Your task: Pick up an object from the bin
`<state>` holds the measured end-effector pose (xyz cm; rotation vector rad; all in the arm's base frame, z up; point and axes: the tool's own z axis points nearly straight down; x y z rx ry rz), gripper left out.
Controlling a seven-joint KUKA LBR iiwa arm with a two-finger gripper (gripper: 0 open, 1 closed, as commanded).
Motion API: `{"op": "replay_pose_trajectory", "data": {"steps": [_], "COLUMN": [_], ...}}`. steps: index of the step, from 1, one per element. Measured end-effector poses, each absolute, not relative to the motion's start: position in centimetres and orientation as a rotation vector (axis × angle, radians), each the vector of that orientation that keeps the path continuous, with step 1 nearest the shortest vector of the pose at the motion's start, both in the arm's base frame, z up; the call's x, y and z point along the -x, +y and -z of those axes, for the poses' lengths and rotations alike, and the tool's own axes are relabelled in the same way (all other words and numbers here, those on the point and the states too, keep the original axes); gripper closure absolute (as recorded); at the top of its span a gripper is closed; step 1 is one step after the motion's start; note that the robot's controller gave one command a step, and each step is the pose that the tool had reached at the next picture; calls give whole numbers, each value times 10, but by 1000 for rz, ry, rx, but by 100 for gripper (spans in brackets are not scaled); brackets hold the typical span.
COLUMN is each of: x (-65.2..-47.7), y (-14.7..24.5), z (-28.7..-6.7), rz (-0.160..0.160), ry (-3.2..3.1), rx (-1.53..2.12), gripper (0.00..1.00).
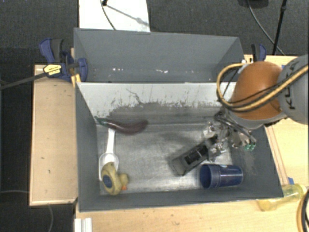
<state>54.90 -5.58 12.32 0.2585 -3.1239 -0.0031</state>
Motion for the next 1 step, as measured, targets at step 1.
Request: {"op": "replay_pose_trajectory", "data": {"steps": [1], "x": [-525], "y": [-18], "z": [-257], "rz": [0], "ry": [-3129], "rx": [-252], "gripper": [100]}}
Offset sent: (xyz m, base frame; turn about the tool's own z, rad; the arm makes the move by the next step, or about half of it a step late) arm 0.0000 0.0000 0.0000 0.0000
